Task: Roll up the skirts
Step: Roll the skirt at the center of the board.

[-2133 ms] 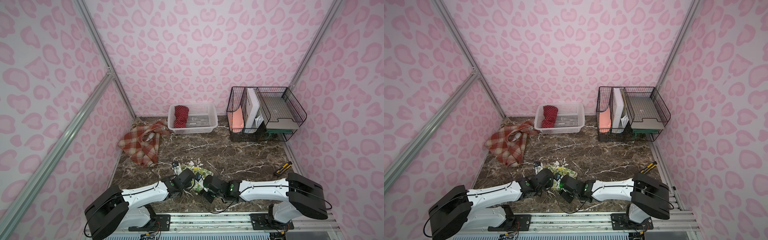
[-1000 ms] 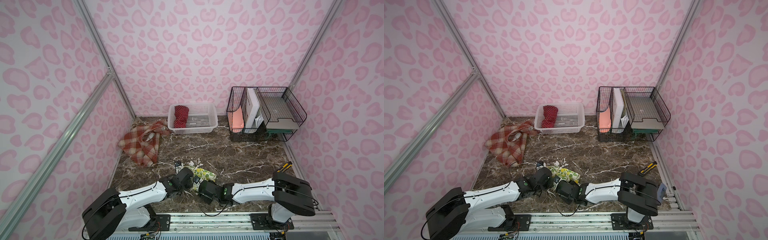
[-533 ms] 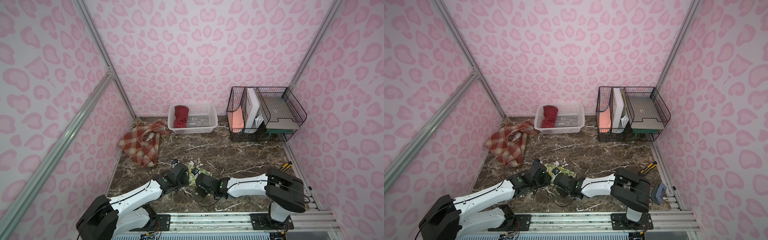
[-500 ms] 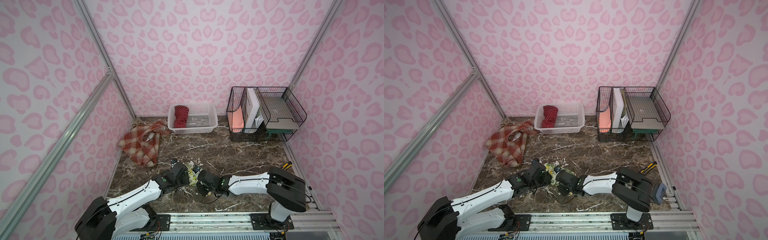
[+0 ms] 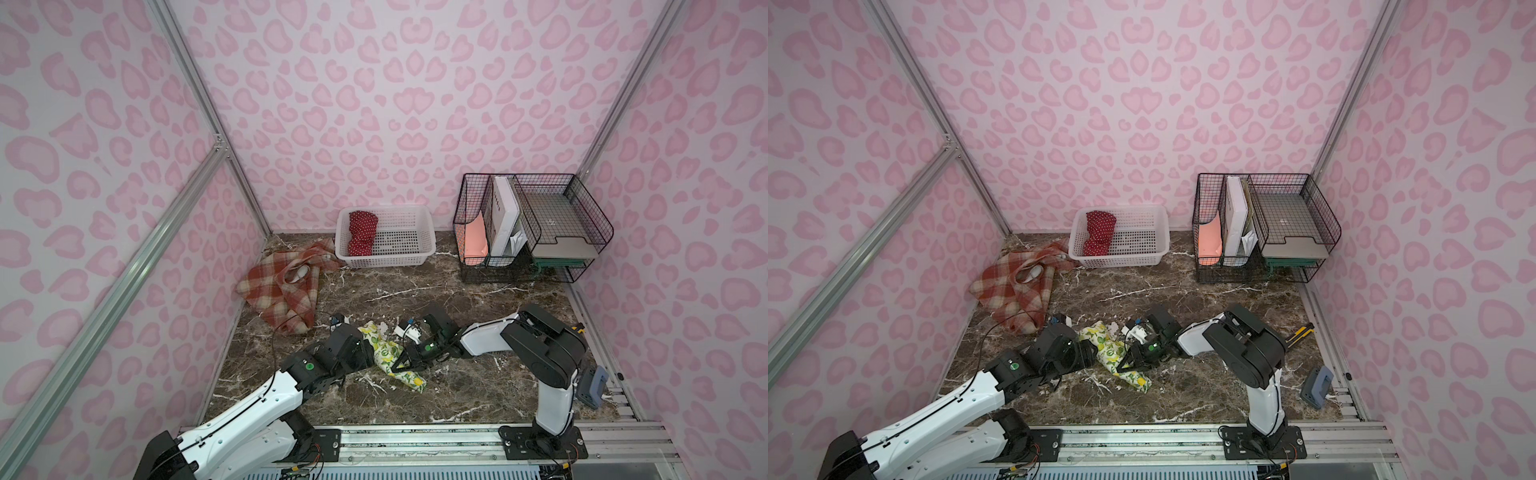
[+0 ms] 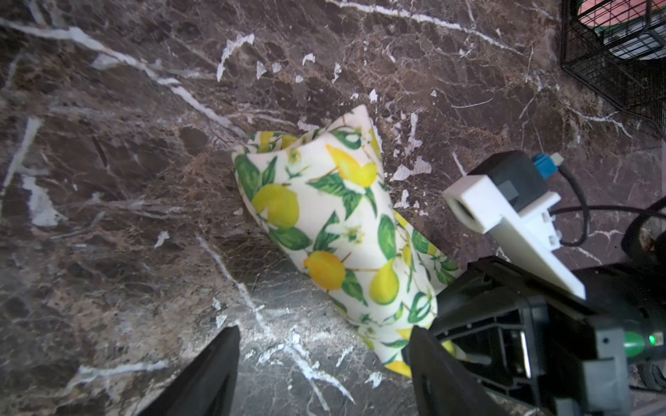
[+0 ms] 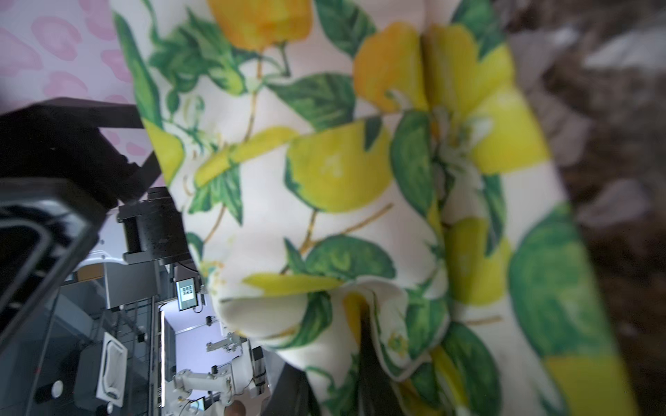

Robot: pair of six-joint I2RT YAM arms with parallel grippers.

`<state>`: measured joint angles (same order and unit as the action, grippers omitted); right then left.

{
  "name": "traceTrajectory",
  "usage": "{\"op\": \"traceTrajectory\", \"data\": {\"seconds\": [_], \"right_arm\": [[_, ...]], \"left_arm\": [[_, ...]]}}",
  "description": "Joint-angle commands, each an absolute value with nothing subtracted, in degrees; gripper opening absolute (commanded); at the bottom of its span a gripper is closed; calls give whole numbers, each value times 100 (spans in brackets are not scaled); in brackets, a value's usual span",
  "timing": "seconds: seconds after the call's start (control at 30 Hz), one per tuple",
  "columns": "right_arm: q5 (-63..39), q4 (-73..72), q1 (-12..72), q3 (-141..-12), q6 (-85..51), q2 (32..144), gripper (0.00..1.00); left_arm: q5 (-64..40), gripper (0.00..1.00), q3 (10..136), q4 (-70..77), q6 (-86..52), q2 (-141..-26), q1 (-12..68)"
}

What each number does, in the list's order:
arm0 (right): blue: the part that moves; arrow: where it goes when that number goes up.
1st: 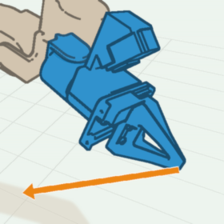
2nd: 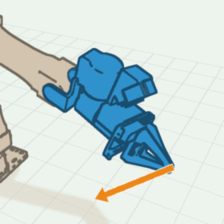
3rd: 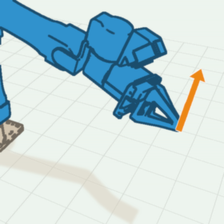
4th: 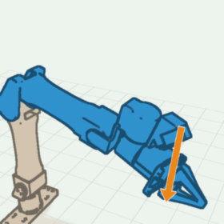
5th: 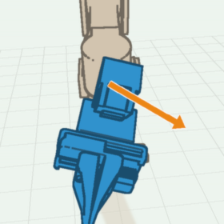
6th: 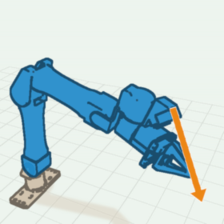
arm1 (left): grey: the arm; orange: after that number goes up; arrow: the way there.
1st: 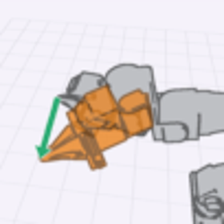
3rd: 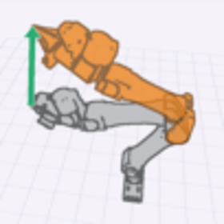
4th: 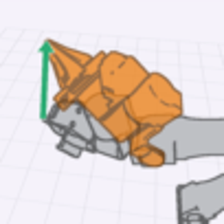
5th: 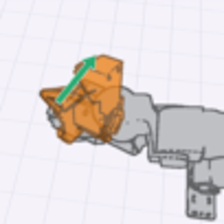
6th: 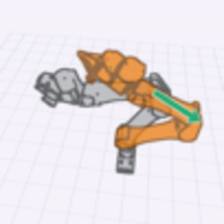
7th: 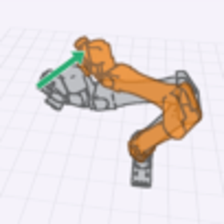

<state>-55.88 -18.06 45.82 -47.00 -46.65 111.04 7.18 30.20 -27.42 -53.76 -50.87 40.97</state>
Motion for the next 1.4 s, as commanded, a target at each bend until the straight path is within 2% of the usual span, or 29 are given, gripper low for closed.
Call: {"op": "traceTrajectory", "data": {"seconds": [0.0, 0.27, 0.5, 0.63, 0.9, 1.17, 1.27, 1.37], "right_arm": [[-5818, -1980, 4360, -4746, -4995, 11275, 0], [-5694, -2044, 4299, -4829, -5076, 11639, 0], [-5676, -2166, 4302, -4816, -5041, 11803, 0], [-5682, -2149, 4307, -4839, -4985, 11788, 0], [-5594, -1989, 4307, -4821, -4800, 11681, 0], [-5629, -2087, 4302, -4691, -4790, 11628, 0], [-5641, -2092, 4289, -4695, -4793, 11611, 0], [-5644, -2092, 4242, -4669, -4790, 11585, 0]], "left_arm": [[633, 77, 2869, -2428, -5591, -5024, 4091], [962, 78, 2569, -1433, -6380, -5468, 4349], [2145, 80, 2404, -1059, -7316, -5729, 5174], [2571, 81, 2179, -548, -7516, -5825, 5308], [2416, 81, 2159, 788, -7518, -7162, 5295], [2197, 80, 2321, 1320, -7513, -8090, 5265], [2041, 78, 2380, 1448, -7615, -8542, 5265], [2021, 71, 2381, 1427, -7681, -8767, 5273]]}}
